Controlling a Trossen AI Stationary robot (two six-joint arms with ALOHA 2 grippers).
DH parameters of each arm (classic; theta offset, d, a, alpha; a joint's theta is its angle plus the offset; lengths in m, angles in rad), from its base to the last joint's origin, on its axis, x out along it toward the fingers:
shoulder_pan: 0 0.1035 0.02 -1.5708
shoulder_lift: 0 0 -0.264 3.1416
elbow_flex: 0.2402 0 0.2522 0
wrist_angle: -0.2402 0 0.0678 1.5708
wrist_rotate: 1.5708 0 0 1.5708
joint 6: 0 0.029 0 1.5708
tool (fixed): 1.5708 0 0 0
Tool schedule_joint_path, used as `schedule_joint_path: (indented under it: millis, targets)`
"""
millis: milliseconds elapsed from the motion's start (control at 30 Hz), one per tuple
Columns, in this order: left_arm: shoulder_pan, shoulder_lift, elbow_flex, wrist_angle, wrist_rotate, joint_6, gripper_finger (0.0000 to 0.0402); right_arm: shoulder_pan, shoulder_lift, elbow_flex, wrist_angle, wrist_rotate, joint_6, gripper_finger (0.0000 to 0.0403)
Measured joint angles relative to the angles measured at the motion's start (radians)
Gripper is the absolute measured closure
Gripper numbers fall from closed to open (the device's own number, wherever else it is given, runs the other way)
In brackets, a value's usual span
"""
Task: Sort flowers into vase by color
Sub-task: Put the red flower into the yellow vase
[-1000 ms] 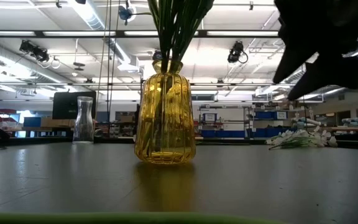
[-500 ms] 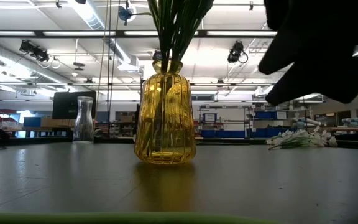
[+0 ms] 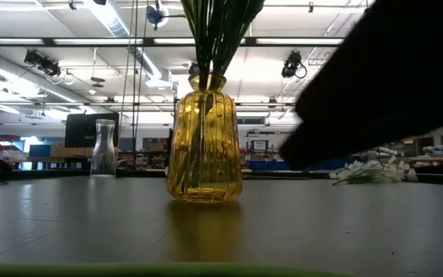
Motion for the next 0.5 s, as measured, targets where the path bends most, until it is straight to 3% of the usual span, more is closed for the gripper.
schedule_joint_path:
  millis: [167,500]
  targets:
    - [0.0,0.0,0.0,0.0,0.0,0.0,0.0218,0.006,0.076,0.102,0.003,0.005,-0.193,0.0216]
    - [0.0,0.0,0.0,0.0,0.0,0.0,0.0218,-0.017,0.107,0.132,-0.041,-0.078,-0.215,0.024]
